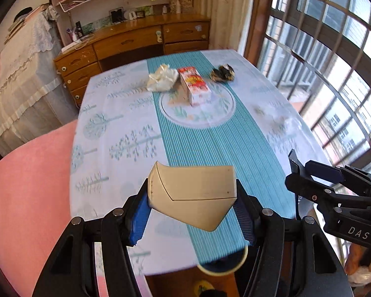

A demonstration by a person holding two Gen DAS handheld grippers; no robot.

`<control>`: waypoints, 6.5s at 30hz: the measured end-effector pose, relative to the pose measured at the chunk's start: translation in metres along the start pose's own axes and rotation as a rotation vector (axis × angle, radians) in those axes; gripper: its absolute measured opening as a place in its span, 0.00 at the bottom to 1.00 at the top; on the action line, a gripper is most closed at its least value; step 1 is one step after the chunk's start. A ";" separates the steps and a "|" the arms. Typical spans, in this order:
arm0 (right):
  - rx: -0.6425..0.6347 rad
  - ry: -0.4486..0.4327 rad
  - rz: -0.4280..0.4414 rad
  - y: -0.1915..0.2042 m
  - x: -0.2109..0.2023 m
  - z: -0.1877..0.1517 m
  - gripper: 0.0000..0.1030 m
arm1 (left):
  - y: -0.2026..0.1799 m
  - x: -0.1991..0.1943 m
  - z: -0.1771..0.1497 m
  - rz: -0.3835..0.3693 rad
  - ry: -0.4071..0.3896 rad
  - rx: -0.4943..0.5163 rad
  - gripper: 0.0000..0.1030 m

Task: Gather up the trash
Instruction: 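Carry the cream box and black card toward the bin with both tools, then open the right tool to drop the black card while the left tool releases the cream box, then raise both open tools back toward the table, then grasp the clear plastic bottle with the right tool while the left tool grasps the B.Duck carton, then carry the bottle and B.Duck carton down over the bin with both tools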

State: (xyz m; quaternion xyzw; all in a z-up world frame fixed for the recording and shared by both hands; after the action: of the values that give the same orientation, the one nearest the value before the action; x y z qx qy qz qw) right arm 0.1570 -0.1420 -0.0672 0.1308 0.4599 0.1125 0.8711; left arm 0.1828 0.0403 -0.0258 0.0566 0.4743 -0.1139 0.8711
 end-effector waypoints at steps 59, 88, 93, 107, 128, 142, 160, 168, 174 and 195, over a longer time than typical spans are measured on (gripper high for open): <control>0.399 0.392 -0.038 -0.193 0.311 -0.375 0.74 | -0.046 0.345 -0.362 0.007 0.329 -0.114 0.92; 0.168 0.121 -0.080 -0.068 -0.020 -0.175 0.74 | -0.072 -0.008 -0.172 -0.088 0.038 -0.050 0.92; 0.082 0.015 -0.143 -0.046 -0.064 -0.126 0.74 | -0.067 -0.058 -0.127 -0.089 -0.045 -0.006 0.92; -0.015 -0.160 -0.368 -0.033 -0.083 -0.027 0.73 | -0.024 -0.088 -0.024 -0.078 -0.165 0.035 0.92; -0.411 -0.036 -0.621 -0.148 0.114 0.088 0.73 | -0.040 0.072 0.071 0.013 0.017 -0.071 0.92; -0.426 0.113 -0.386 -0.218 0.183 0.143 0.38 | -0.074 0.162 0.158 0.068 0.088 -0.144 0.92; -0.109 0.149 -0.061 -0.223 0.200 0.218 0.33 | -0.019 0.268 0.258 0.159 0.169 -0.261 0.92; -0.073 0.171 -0.043 -0.224 0.207 0.217 0.33 | -0.016 0.320 0.271 0.193 0.244 -0.268 0.92; -0.049 0.180 -0.035 -0.224 0.214 0.218 0.33 | -0.018 0.344 0.268 0.211 0.284 -0.267 0.69; 0.009 0.167 -0.026 -0.191 0.179 0.181 0.33 | -0.029 0.247 0.197 0.128 0.133 -0.286 0.50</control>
State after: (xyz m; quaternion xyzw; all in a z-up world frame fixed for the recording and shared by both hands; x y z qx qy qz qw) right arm 0.4202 -0.2880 -0.1702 0.1189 0.5332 0.1095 0.8304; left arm 0.4653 -0.0646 -0.1258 -0.0304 0.5377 0.0144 0.8425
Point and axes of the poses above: each gripper's, at about its wrist camera, not at the fingertips, and x roughly the way its jaws point, y to its left, z to its top, the point moved 5 cm from there along x, roughly the way its jaws point, and after that the axes turned 1 degree about -x, right-handed, at the moved point
